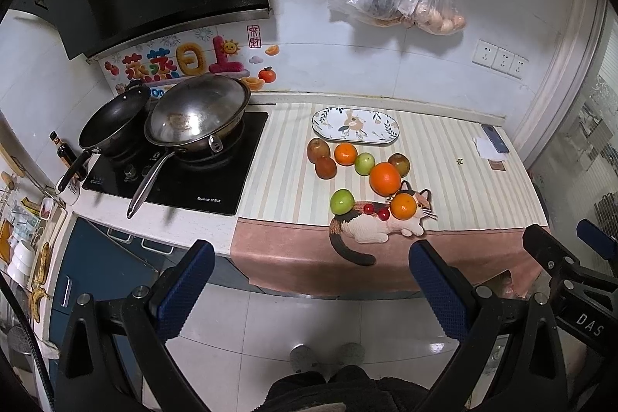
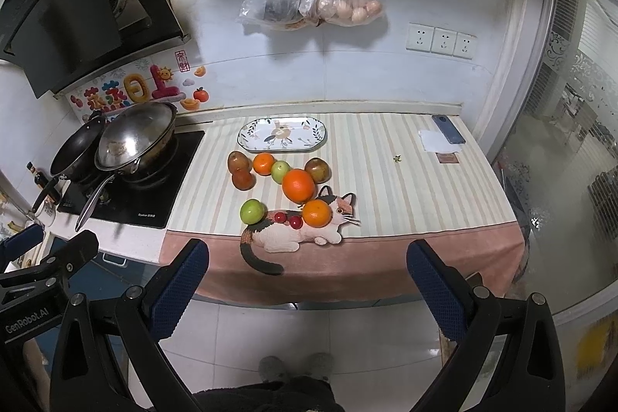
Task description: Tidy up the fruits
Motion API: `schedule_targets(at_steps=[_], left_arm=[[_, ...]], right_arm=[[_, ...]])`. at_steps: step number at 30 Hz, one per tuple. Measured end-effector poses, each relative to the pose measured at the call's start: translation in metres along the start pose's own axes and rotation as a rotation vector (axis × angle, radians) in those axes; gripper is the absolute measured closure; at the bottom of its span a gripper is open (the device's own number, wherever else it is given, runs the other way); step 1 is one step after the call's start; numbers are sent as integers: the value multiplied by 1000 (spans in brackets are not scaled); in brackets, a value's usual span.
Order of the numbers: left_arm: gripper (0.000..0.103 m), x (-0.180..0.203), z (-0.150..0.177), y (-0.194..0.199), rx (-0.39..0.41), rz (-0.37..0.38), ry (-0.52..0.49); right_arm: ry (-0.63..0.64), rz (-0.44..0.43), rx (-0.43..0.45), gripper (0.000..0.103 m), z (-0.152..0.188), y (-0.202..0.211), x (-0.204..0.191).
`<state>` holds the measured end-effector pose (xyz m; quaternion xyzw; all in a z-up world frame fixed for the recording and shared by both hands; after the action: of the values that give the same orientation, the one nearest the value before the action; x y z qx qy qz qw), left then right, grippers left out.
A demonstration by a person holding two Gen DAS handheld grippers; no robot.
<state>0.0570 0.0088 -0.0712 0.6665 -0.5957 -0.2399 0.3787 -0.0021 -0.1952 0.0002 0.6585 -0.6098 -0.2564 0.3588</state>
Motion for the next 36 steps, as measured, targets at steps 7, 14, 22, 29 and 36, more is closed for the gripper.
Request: schedule_targets(at_steps=[7,14,22,29,36], left_arm=[[0,-1,0,0,-1,1,2],[0,-4,5,-2,-11,-5,0],[0,-4,4,-2,-9,-4,2],[0,-4,5,-3,-10,-3,1],[0,-3,0,-3,-1,-4,-3]], right_arm=[[1,1,-1,0,0,0,1],[1,-4,-3,0,2,1,1],[1,-2,-3,0,2,1,-1],[3,-2,-4,0,4,1,0],[3,-4,-6,0,3,1,0]])
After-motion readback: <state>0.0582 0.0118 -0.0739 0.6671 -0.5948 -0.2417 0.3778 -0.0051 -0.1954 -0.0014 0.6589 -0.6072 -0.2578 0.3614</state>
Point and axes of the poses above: each gripper's, at about its wrist camera, not at the fingertips, and y roughly against the way its jaws point, x to its right, z to its underside, the point moved 10 cm from there along -y, roughly the way its jaws point, and after that the axes turned 12 degrees about y, right-handed, at the moved point
